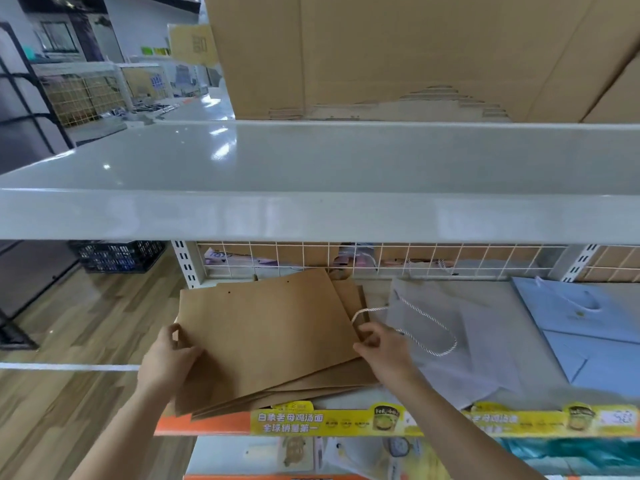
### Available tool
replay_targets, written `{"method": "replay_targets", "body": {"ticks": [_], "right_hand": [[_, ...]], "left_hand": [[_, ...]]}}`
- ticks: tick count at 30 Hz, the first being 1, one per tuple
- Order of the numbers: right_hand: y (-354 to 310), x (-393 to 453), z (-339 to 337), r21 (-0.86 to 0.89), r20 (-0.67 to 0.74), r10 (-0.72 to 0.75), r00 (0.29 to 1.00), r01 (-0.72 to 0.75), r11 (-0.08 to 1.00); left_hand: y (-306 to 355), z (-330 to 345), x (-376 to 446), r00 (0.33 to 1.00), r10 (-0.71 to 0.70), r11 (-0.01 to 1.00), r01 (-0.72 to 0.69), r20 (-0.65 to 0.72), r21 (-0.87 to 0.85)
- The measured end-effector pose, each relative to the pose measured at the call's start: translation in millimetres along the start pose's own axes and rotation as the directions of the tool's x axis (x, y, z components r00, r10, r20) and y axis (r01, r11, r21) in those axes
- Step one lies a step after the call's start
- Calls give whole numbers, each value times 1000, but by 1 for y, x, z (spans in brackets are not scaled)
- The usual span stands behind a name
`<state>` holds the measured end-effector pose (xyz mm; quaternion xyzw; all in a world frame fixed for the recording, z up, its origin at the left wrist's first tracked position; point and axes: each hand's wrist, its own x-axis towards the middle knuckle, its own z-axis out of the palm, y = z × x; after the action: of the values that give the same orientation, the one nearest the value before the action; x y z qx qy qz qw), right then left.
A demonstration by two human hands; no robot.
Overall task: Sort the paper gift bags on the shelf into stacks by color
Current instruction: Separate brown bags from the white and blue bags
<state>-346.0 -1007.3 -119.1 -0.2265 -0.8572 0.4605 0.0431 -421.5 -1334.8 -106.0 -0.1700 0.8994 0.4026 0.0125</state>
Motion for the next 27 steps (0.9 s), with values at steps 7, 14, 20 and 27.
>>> {"method": "replay_targets", "body": {"ticks": [7, 14, 20, 27], "right_hand": [[3, -6, 6, -540, 127, -232, 964, 264, 799], [-2, -14, -22, -171, 103, -178, 979, 194, 966], [5, -21, -80, -83, 78, -113, 991, 120, 989], [41, -41, -161, -172, 136, 0, 991, 24, 985]], "left_hand": [[5, 16, -13, 992, 82, 916, -112, 93, 386], [33, 19, -32, 956, 291, 928, -271, -40, 255], [85, 26, -71, 908, 410, 893, -419, 86, 164], [138, 70, -130, 822, 478, 828, -539, 308, 155]]}}
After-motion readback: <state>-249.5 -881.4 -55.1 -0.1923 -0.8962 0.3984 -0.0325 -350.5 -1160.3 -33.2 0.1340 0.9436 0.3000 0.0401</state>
